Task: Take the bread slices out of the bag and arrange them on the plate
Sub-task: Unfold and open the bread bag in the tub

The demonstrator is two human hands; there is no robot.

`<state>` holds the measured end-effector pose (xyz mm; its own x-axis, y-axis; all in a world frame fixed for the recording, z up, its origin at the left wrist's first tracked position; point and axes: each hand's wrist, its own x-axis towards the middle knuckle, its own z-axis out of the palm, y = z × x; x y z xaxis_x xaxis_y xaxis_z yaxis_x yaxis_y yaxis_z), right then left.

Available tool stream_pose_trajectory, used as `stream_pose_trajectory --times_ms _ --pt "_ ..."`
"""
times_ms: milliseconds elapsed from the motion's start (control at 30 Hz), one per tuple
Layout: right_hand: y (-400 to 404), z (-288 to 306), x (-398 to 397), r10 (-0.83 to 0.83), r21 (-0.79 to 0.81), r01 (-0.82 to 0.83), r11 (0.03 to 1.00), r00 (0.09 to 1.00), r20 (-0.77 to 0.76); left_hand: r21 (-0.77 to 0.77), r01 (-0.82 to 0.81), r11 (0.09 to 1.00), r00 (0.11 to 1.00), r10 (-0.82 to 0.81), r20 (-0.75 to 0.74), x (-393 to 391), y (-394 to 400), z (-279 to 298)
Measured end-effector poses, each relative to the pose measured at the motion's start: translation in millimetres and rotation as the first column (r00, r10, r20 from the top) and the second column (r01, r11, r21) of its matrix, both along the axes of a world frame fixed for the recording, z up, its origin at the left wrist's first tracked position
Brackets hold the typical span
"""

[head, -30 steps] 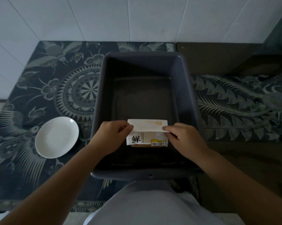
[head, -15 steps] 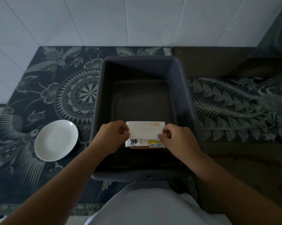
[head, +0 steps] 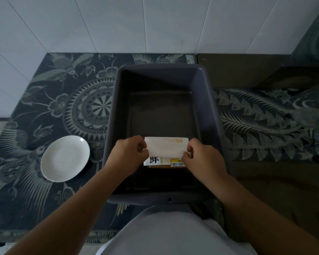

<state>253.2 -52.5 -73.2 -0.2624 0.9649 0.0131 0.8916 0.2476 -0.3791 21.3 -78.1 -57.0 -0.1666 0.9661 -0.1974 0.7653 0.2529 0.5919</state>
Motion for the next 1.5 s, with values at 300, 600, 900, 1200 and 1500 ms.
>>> stream_pose_trajectory --times_ms 300,600,900,1200,1500 --pt "10 0 10 -0.249 -0.287 0.139 0.948 0.883 -0.397 -0.081 -0.149 0.985 0.946 0.166 0.277 -9 1 -3" --pt "14 -1 11 -0.811 -0.815 -0.061 0.576 0.087 -0.579 -0.504 -0.289 0.814 0.276 0.575 0.77 -11 -2 -10" --pt "9 -11 -1 -0.863 -0.861 -0.185 0.474 -0.292 -0.413 -0.641 -0.192 0.743 -0.164 0.62 0.767 -5 -3 -21" --pt "10 -5 12 -0.737 -0.741 -0.086 0.666 0.08 -0.671 -0.184 -0.316 0.931 0.531 0.334 0.779 -15 -13 -6" --pt "27 -8 11 0.135 0.108 -0.108 0.988 0.948 -0.289 0.28 0.071 0.957 0.992 -0.098 0.082 -8 1 -13"
